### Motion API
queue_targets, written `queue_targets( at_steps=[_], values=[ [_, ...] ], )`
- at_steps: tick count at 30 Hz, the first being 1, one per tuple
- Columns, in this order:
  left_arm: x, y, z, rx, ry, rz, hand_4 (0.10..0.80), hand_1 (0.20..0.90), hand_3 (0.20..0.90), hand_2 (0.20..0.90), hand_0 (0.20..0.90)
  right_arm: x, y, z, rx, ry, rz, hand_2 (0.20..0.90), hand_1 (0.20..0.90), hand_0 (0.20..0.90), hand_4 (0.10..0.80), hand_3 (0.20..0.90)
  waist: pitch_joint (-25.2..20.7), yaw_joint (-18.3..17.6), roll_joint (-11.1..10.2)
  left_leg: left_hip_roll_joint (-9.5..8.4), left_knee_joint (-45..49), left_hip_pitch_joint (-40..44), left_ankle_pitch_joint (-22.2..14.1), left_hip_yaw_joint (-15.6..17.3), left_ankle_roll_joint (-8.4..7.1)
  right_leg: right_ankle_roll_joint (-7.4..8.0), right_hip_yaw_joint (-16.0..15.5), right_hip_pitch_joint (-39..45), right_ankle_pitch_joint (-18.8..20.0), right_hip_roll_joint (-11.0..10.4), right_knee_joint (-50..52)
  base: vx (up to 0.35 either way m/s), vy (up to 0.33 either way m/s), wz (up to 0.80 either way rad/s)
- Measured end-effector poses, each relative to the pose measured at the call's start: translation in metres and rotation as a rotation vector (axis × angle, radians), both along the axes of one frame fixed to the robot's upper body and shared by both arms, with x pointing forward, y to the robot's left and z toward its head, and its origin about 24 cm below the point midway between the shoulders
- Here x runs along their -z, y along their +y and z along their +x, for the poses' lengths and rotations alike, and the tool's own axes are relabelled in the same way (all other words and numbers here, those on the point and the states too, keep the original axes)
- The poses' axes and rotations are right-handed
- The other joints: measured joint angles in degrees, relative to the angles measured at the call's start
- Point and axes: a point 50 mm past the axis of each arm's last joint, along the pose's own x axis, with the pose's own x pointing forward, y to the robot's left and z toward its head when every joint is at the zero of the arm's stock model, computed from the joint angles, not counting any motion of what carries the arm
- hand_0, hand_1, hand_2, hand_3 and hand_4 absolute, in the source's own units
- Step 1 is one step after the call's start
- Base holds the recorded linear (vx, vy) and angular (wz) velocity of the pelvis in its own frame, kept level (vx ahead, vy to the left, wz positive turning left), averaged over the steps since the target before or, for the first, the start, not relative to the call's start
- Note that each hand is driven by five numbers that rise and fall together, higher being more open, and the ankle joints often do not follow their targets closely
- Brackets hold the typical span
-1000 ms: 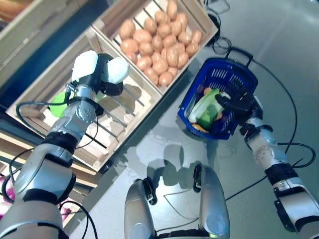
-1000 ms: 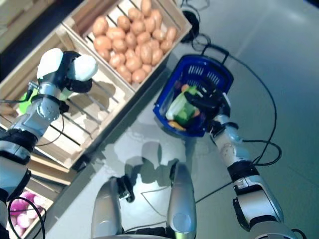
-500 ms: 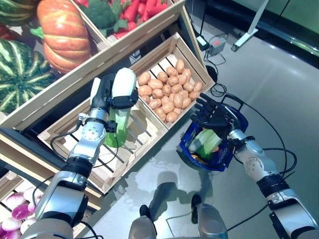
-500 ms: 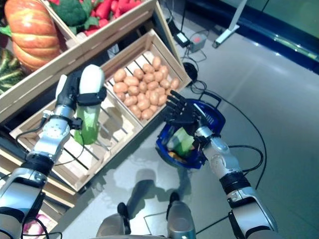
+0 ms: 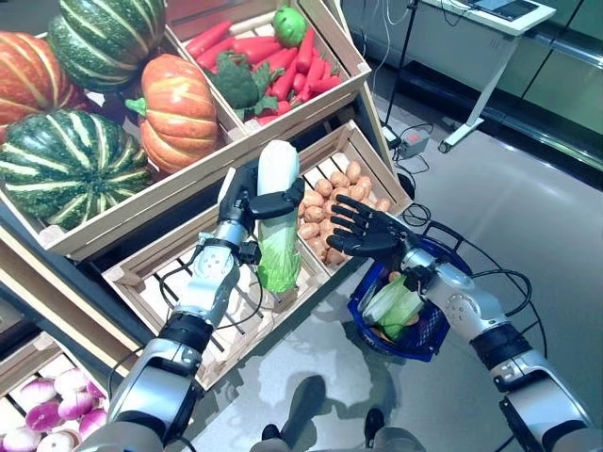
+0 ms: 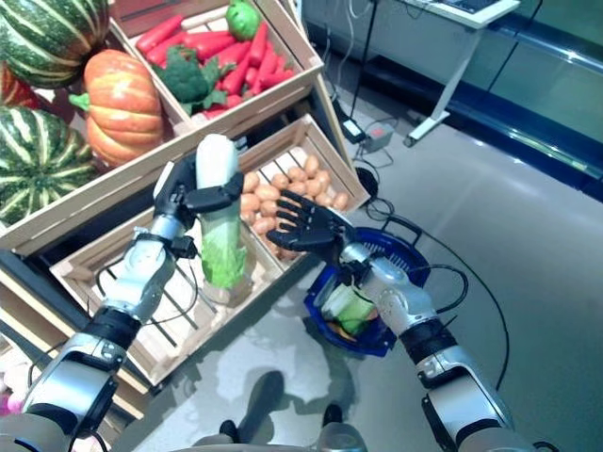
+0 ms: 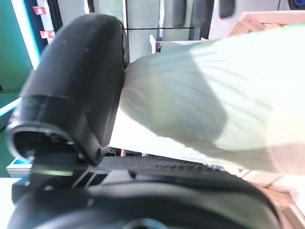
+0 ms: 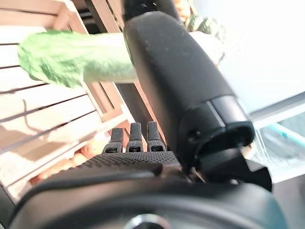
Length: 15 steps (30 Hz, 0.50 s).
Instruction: Put vegetables into the basket
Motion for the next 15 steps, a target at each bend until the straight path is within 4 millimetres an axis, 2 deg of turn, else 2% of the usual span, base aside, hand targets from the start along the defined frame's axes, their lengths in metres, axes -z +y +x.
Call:
queue_targets(
  at_steps=[4,15],
  values=[
    [0.005,-0.009,-0.001,0.031,0.014,0.007,0.4,0.3,0.3,0.3,0.3,0.009,0.008,-0.004,-0.041,0.035,-0.056,0.9,0.9,0.9,0.8,0.9,-1.5,1.1,-0.3,-0.08,-0.7,0.3,0.5,-0.4,-0.04,0.12,-0.1,0.5,0.1,0.0,-0.6,0.009,-0.008,0.04],
    [-0.006,-0.041,-0.01,0.179,-0.04,0.012,0.4,0.3,0.3,0.3,0.3,0.022,0.031,-0.011,-0.114,0.115,-0.051,0.9,0.9,0.9,0.8,0.9,-2.0,2.7,-0.4,-0.25,-2.4,1.1,2.3,-2.9,-0.01,0.13,-0.2,2.2,0.1,0.0,-0.8,0.019,-0.005,0.12]
  ],
)
